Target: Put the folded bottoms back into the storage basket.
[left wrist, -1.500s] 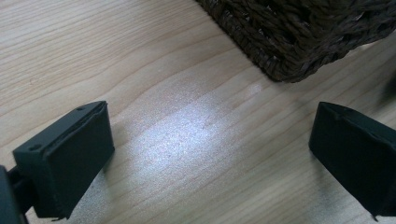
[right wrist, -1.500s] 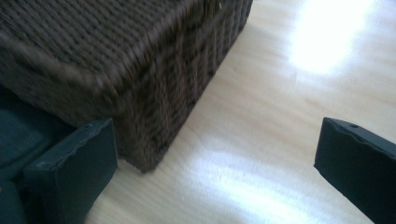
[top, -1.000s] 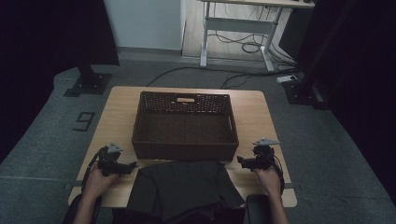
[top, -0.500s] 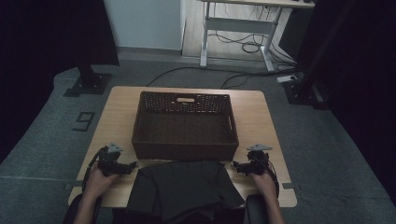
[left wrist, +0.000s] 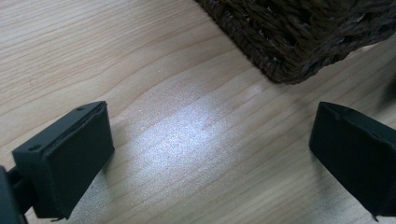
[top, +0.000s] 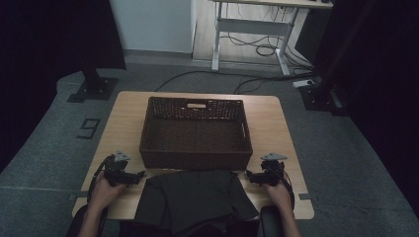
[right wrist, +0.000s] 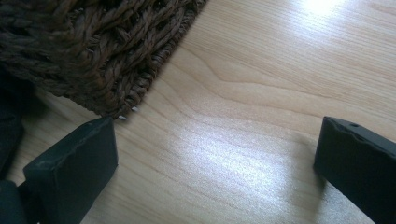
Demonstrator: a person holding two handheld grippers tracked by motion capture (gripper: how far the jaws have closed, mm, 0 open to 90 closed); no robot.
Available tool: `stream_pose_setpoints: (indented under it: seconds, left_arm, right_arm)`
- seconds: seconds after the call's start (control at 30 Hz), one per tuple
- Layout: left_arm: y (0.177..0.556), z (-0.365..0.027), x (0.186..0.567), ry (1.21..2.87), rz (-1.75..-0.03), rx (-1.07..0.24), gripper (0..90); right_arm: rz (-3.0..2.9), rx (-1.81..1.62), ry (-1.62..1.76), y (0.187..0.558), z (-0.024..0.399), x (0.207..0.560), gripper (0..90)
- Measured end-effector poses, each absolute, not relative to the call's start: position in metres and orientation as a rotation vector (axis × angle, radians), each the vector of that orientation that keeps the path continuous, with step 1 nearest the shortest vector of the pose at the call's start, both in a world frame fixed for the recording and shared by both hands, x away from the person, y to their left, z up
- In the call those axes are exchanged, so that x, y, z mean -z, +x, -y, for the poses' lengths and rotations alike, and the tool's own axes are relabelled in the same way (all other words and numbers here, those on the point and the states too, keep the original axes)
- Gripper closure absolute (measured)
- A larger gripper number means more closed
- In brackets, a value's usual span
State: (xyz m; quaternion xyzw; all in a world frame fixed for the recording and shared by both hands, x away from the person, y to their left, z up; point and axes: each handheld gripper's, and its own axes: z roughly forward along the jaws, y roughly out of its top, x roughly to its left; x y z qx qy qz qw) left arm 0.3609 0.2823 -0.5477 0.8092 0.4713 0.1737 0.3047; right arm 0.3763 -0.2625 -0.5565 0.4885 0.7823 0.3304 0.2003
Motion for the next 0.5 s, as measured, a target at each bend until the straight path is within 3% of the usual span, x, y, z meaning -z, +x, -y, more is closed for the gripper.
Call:
stream_pose_setpoints:
  seconds: [0.5]
  left_arm:
    - [0.351, -0.278, 0.535, 2.127, -1.266, -0.449, 0.3]
  right_arm:
    - [-2.233, -0.96, 1.409, 0.364, 0.263, 0.546, 0.0]
